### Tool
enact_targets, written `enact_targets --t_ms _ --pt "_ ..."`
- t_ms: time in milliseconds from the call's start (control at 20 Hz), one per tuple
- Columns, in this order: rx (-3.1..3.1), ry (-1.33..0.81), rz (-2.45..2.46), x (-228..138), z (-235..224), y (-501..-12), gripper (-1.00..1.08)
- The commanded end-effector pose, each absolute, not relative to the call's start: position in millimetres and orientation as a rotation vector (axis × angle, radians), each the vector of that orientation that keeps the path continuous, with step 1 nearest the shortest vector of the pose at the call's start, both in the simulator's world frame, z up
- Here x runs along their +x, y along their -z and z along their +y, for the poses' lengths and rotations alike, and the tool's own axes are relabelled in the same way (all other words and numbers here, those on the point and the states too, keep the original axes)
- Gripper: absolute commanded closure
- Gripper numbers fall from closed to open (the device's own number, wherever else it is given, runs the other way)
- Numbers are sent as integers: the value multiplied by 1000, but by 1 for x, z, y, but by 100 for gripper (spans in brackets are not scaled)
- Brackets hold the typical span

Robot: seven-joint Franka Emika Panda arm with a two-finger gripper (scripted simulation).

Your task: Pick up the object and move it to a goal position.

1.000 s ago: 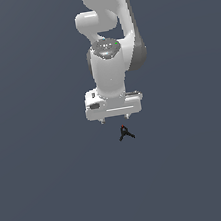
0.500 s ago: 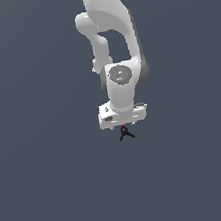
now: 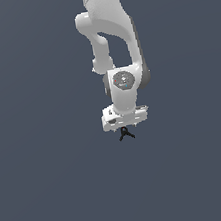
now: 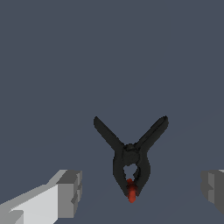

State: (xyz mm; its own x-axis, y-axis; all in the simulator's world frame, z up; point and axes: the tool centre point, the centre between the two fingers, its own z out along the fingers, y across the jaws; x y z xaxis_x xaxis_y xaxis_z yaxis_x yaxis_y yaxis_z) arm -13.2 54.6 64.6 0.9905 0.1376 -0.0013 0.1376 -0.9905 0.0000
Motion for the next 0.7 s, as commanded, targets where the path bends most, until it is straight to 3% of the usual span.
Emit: enact_targets --t_ms 0,650 --pt "3134 2 216 -13 54 -62 -92" --pt "3134 0 219 -14 55 -14 -92"
